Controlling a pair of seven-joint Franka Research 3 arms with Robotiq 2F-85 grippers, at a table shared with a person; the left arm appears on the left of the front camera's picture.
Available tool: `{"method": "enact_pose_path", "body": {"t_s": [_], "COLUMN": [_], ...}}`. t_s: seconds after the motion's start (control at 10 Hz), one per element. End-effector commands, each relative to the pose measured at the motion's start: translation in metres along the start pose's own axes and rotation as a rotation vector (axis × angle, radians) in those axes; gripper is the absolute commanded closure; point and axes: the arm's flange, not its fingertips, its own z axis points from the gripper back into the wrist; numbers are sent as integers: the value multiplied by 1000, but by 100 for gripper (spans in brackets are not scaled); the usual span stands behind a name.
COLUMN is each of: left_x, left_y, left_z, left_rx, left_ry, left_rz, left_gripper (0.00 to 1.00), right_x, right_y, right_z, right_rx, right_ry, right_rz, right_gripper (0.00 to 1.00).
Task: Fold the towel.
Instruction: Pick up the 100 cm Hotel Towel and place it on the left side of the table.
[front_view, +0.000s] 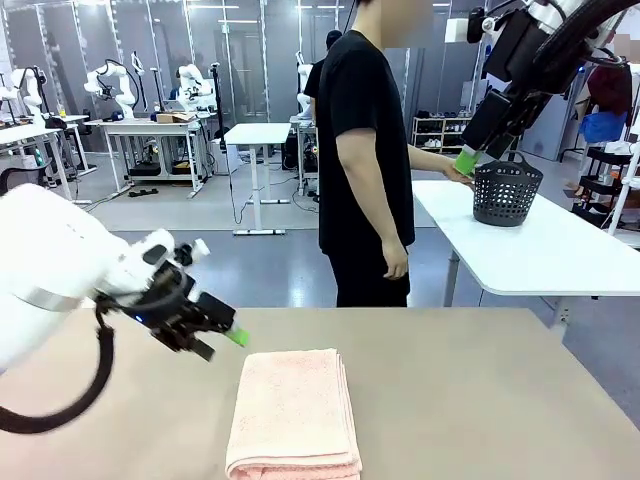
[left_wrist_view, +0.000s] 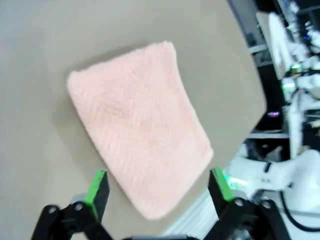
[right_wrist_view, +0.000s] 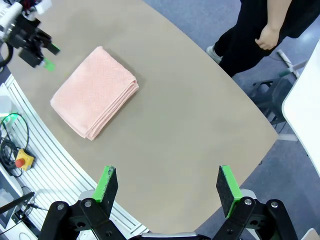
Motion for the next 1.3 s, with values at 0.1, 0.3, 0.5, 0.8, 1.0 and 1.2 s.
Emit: {"method": "enact_pose_path", "body": {"t_s": [0.1,0.3,0.5,0.8,1.0,1.2], "left_x": [3,-11,-21,-23,-18,-18], "left_y": [26,31,36,36,36,41], "left_z": [-61,-84,-84,-91,-97,-100], "left_rx": [-103,-78,-51,-27,-35,-13], "left_ry": [-55,-75,-96,-13,-9,2], "left_rz": [75,129,168,177,185,192], "left_gripper": [0,0,0,0,0,0], "right_x": [-1,-1,-1,-1,-1,-1], "right_y": [0,0,0,0,0,0], "right_z": [1,1,1,1,1,1], "right_rx": [-1,-1,-1,-1,-1,-1], "right_ry": [3,3,3,3,3,3], "right_rz": [-2,-2,-2,-2,-2,-2], "right_gripper": [0,0,0,0,0,0]}}
